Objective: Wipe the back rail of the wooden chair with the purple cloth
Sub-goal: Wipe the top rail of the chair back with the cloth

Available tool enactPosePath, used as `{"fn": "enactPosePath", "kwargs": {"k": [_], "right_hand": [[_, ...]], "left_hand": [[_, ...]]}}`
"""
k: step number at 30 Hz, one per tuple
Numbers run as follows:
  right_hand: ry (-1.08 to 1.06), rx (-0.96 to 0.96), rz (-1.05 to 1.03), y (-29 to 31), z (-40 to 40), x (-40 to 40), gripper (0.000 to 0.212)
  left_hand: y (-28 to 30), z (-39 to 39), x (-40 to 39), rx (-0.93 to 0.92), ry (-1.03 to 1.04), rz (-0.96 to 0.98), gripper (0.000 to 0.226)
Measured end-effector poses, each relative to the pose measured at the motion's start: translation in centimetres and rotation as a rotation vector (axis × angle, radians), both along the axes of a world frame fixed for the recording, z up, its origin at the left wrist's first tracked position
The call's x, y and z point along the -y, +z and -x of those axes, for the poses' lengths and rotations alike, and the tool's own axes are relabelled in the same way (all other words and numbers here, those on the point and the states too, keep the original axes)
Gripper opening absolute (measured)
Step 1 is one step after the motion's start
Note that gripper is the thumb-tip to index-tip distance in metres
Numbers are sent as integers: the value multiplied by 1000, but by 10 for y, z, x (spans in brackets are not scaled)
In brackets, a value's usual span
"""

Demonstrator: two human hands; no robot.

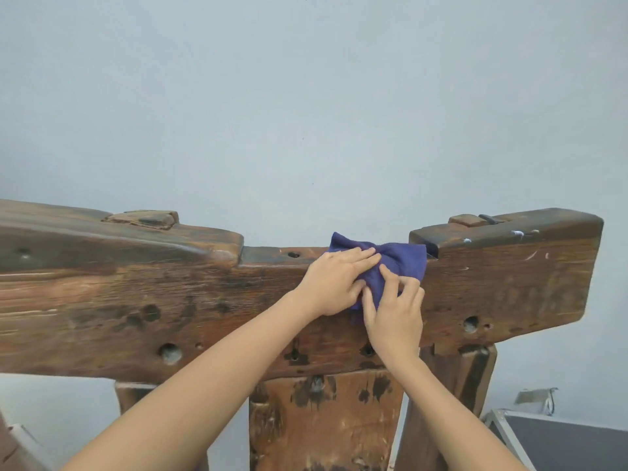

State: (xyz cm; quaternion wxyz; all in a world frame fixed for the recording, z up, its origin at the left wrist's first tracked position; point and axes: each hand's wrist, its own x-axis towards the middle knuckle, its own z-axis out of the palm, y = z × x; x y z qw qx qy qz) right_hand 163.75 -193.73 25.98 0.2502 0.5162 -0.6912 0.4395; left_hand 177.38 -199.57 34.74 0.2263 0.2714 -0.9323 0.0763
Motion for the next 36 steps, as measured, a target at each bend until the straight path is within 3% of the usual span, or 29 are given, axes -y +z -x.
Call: {"fn": "enactPosePath", "kwargs": {"k": [3,5,9,12,14,18,21,23,26,30,34,36], "right_hand": [[365,178,-125,-7,3,-12,54],[512,282,-127,-3,5,-17,44],[381,593,-29,20,4,-15,44],[296,601,-263,34,4,-13,33],[395,626,-377,39,-4,-13,19],[595,897,-343,46,-20,-17,10],[697,1065,-311,59,-25,-24,14],[718,1085,-306,70,-29,-33,17],[720,1058,-306,80,-34,-45,28],[722,1023,-355,90,-42,-55,35],[995,1381,-341,95,-50,-61,37],[1168,1580,-264,94,-52,-61,62]], "left_hand": [[-7,-40,-3,80,-5,73,65],[-13,-61,-7,93,21,100,66],[-23,-90,-15,132,101,180,68],[-28,-107,-21,169,125,219,72],[-29,-119,-19,261,147,271,79],[-31,-144,-14,377,231,374,99],[-32,-153,-23,348,240,421,88],[-29,-159,-29,324,221,474,61],[-25,-166,-34,223,176,525,24],[-24,-166,-39,33,158,402,18],[-17,-175,-50,-337,199,-122,21],[-15,-180,-52,-573,232,-258,20]]}}
